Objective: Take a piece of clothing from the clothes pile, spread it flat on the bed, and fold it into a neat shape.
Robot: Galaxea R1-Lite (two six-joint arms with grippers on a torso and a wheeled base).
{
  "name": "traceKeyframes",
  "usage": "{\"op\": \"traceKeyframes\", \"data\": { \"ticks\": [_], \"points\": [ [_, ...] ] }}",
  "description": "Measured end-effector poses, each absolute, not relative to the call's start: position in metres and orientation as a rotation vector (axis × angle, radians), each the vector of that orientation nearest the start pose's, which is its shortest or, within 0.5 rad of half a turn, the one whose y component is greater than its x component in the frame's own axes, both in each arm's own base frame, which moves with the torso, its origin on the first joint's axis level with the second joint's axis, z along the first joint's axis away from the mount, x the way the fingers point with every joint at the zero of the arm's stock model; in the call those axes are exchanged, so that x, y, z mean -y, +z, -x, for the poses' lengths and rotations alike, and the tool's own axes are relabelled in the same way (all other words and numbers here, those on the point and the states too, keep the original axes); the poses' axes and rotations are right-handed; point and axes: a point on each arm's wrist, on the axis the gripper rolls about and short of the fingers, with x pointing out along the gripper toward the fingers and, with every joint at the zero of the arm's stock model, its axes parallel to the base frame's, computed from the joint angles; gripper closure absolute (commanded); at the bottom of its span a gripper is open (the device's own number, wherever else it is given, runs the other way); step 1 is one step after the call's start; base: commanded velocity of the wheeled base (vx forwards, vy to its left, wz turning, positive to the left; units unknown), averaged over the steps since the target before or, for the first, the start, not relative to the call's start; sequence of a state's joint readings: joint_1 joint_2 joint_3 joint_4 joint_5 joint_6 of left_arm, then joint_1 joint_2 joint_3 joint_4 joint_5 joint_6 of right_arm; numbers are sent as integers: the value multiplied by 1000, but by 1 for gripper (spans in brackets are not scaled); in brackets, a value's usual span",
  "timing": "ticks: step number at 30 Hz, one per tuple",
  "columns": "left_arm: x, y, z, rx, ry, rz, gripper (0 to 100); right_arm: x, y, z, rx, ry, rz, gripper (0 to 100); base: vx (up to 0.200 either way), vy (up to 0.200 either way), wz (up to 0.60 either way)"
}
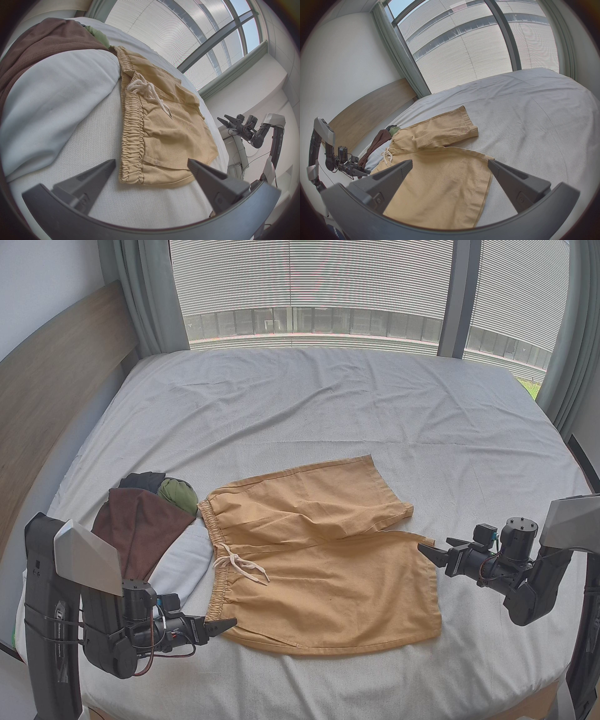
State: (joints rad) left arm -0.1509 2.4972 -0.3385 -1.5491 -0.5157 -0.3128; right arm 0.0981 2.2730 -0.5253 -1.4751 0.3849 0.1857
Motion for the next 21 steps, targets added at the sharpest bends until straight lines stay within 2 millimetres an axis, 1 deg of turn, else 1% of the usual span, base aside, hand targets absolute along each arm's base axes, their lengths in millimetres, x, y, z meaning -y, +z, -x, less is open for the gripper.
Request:
{"op": "traceKeyframes", "data": {
  "ticks": [5,12,14,21],
  "points": [
    [55,-66,-285,-707,-547,404,100,-41,16,-331,-320,452,-220,0,0,0,0],
    [54,-69,-286,-707,-543,406,100,-39,8,-321,-378,448,-212,0,0,0,0],
    [54,-69,-286,-708,-542,407,100,-38,3,-314,-422,447,-203,0,0,0,0],
    [53,-70,-286,-710,-541,407,100,-37,-22,-283,-663,444,-177,0,0,0,0]
  ]
}}
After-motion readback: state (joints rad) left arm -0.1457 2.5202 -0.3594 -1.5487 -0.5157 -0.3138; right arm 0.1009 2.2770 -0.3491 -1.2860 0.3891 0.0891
